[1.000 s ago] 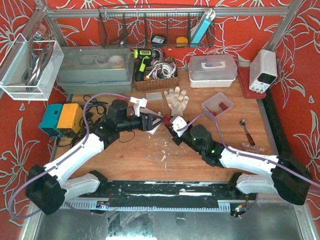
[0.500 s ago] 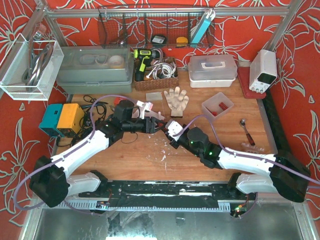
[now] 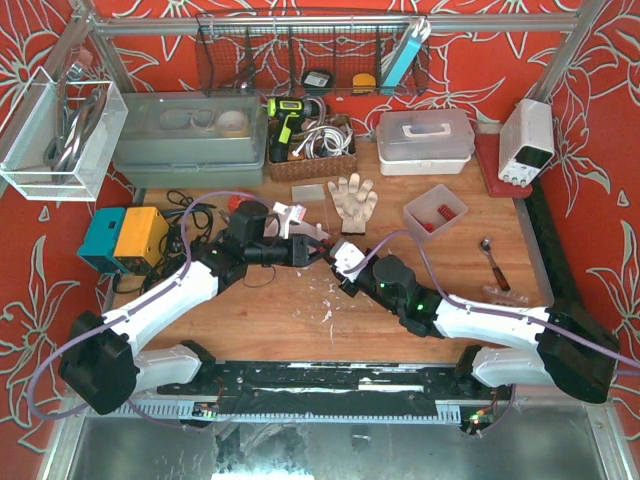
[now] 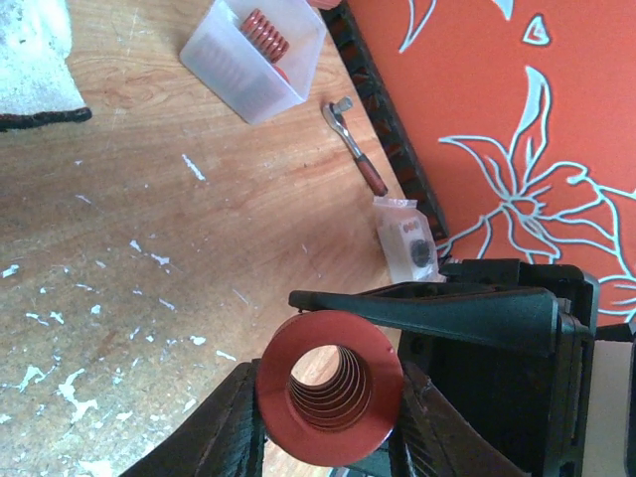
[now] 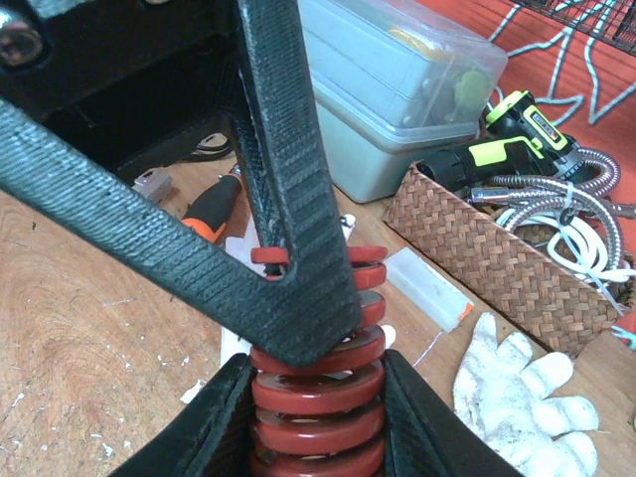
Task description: Install the large spring
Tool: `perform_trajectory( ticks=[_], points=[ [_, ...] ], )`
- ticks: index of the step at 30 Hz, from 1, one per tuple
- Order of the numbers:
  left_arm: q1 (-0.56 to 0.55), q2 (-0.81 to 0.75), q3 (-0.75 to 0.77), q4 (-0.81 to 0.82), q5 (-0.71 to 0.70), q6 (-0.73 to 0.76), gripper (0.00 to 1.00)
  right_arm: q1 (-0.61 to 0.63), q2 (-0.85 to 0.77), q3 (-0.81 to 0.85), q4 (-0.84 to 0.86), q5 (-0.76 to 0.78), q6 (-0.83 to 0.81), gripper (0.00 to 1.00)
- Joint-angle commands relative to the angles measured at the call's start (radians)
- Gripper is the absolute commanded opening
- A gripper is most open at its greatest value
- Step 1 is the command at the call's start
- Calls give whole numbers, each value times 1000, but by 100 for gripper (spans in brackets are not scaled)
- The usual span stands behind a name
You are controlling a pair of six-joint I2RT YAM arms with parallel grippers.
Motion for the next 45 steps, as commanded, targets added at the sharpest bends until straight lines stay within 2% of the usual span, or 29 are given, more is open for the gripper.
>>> perform_trajectory(
  ticks=[1,4,13,20,23,31,37,41,43,45],
  points=[
    [-8,-7,4,49,51,-7,35,8,12,16,34,7,-17,0],
    [-9,-5,4,53,36,-12,46,8,14,16,34,-4,-16,0],
    [-9,9,1,68,23,-20,46,12,9,13,41,-9,-20,0],
    [-9,16,-10,83,15,-29,55,13,7,12,40,-15,-18,0],
    [-9,15,-9,77,1,-21,55,13,6,10,41,-13,-16,0],
    [-9,-1,-29,53,4,-1,41,13,5,9,48,15,-14,0],
    [-9,-7,-25,48,7,4,13,13,27,35,6,38,5,0],
    [-7,-10,-25,52,-23,7,0,13,28,45,-13,66,19,16],
    [-7,-17,-25,55,-49,7,0,13,24,43,-17,66,25,24],
    [-6,-31,-19,57,-83,6,0,13,19,47,-36,69,38,39]
  ],
)
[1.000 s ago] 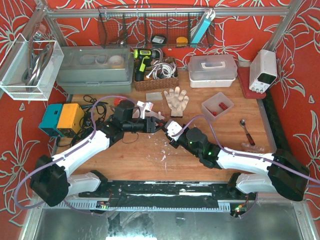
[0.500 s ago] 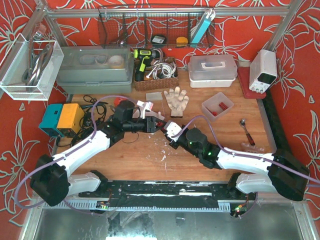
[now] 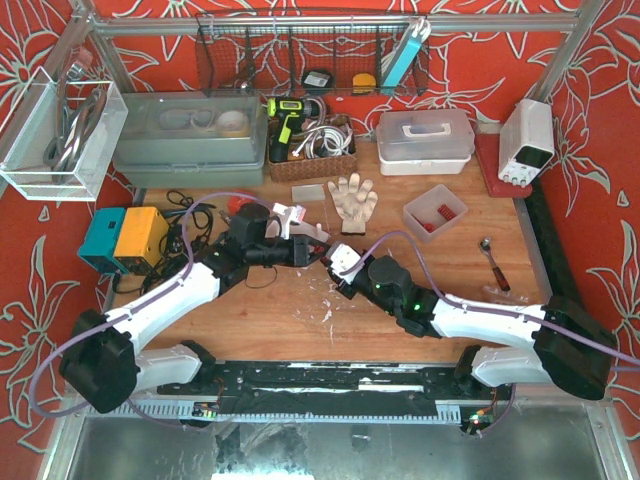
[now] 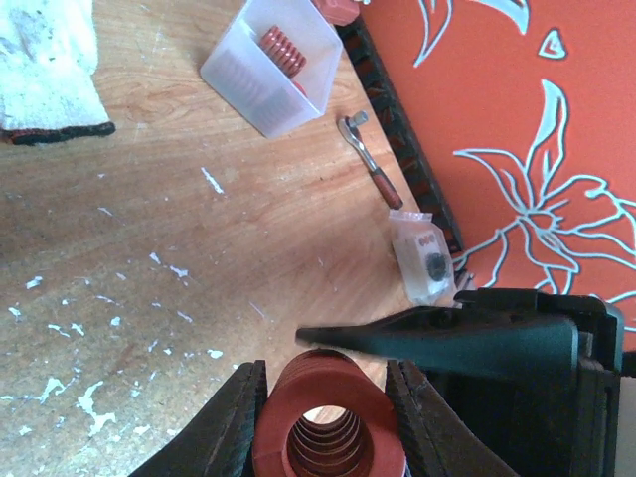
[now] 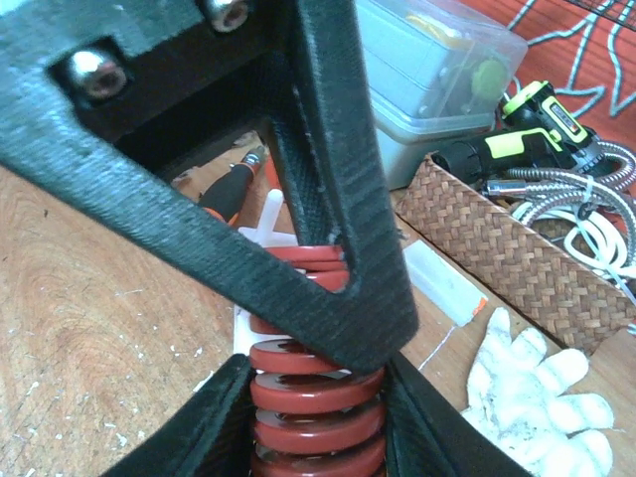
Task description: Install the large spring
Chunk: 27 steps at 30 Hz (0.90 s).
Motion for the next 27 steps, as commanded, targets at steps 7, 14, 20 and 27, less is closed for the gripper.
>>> perform_trajectory(
  ticks=[7,14,20,27],
  points=[
    [12,-80,73,-65,-292,101,0,-7,-90,82,-217,169,227,79],
    [20,-19,105,-65,-734,208,0,-97,-139,130,-433,285,399,99],
    [56,166,219,-87,-896,276,0,-220,-193,49,-433,350,501,99],
    [126,335,317,-132,-936,329,0,-265,-270,-11,-437,415,531,99]
  ],
)
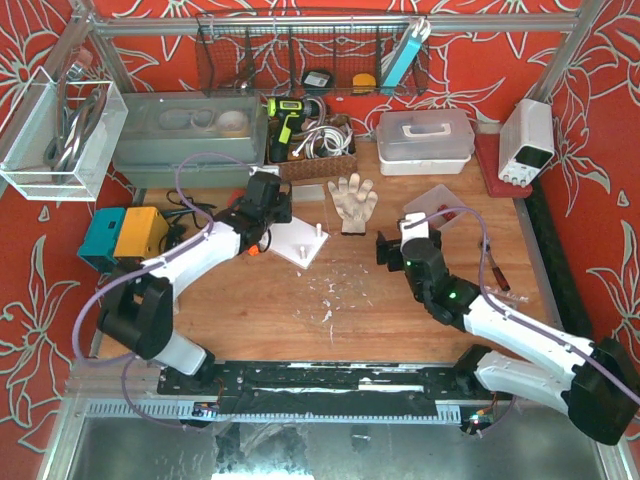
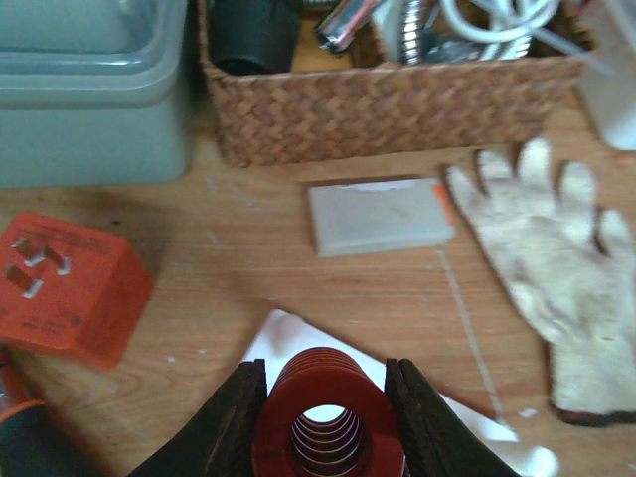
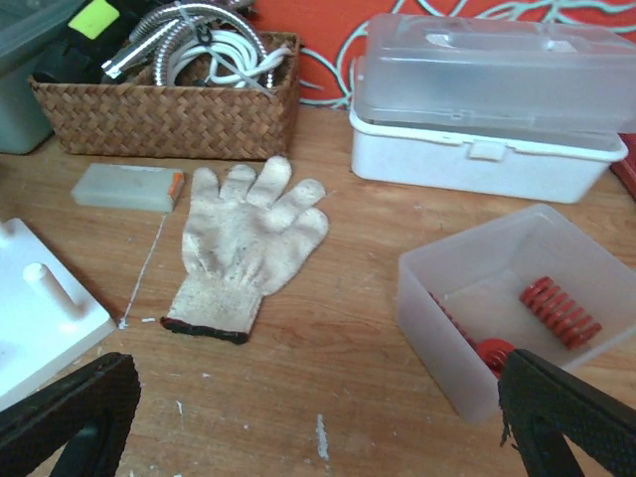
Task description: Install the large spring
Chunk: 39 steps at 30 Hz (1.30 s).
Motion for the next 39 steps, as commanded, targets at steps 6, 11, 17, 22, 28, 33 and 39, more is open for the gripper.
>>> perform_trajectory(
  ticks=[6,11,17,22,28,33,39],
  points=[
    [73,105,107,-23,-44,59,0,-11,-54,-40,-2,74,44,99],
    [73,151,141,-44,-25,45,0,-14,-41,-37,-7,85,46,99],
    [73,201,169,-53,14,45,0,-15,-36,-35,-7,81,44,99],
    [73,229,179,-66,7,50,0,-17,-30,-34,-5,79,40,99],
    [73,255,181,-56,19,49,0,-17,-29,-35,-3,74,37,99],
    [73,282,190,-47,12,59,2,-17,-31,-34,-3,73,34,99],
    [73,320,203,-45,5,60,7,-18,-35,-35,-2,69,31,99]
  ],
)
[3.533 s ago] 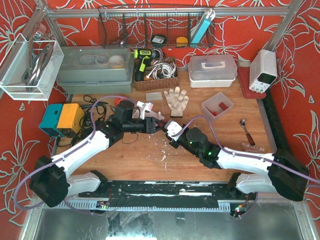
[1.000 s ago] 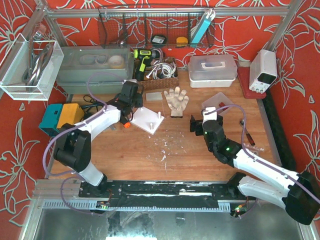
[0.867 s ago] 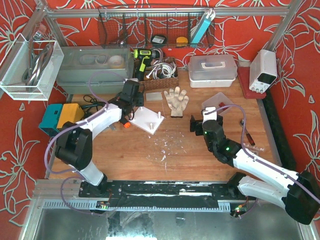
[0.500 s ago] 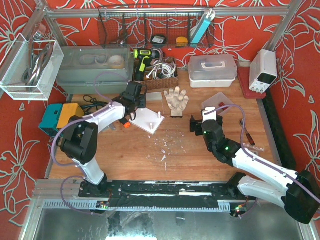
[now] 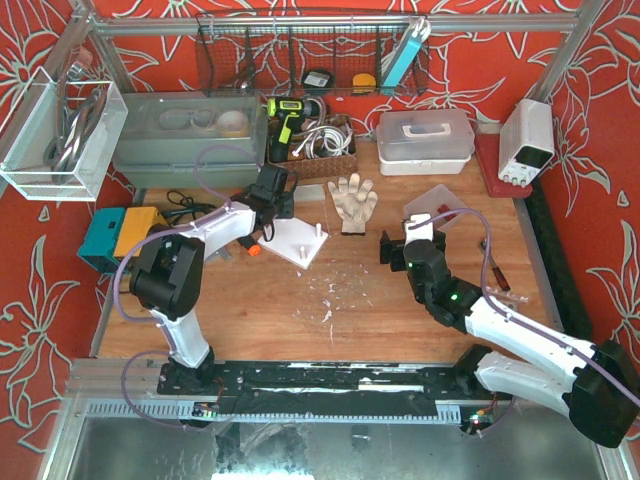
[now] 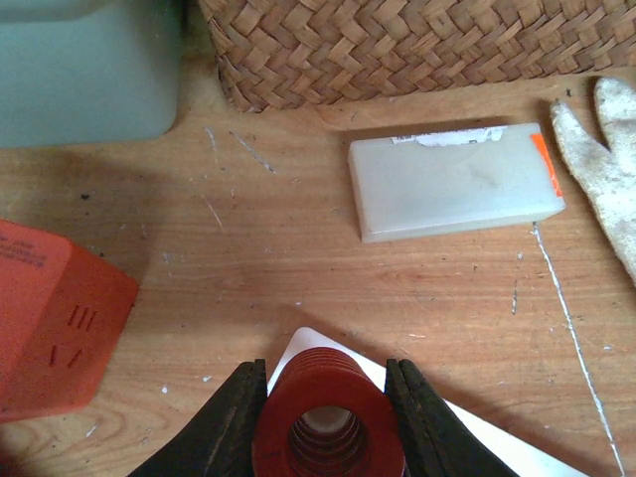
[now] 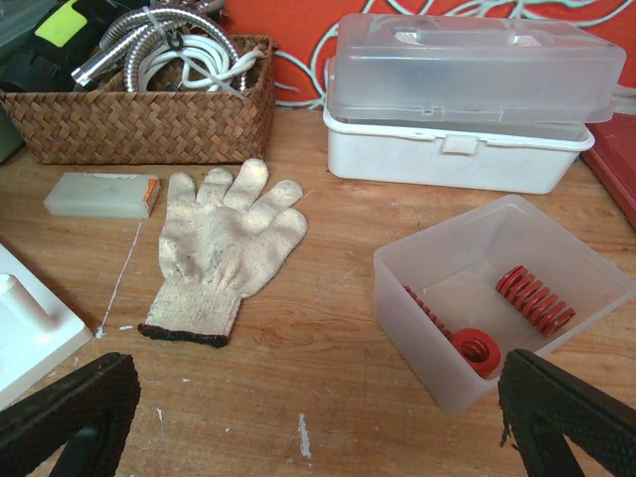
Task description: Install the large spring
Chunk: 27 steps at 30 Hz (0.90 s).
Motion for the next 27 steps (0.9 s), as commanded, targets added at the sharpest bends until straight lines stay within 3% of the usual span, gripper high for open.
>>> perform_trajectory(
  ticks=[1,11,15,22,27],
  points=[
    [-2,33,38,18,-16,9,9,-6,-4,-6,0,18,0,99],
    [-2,37,53,-3,-5,-9,48,-6,0,-5,-1,20,0,99],
    [-2,-7,46,-13,22,-19,58,-6,2,-2,-8,23,2,98],
    [-22,-190,-74,34,102,-66,71,-15,-20,-5,-25,52,36,97],
    [-64,-369,-253,160,180,-76,90,-52,1,15,-64,55,65,96]
  ],
)
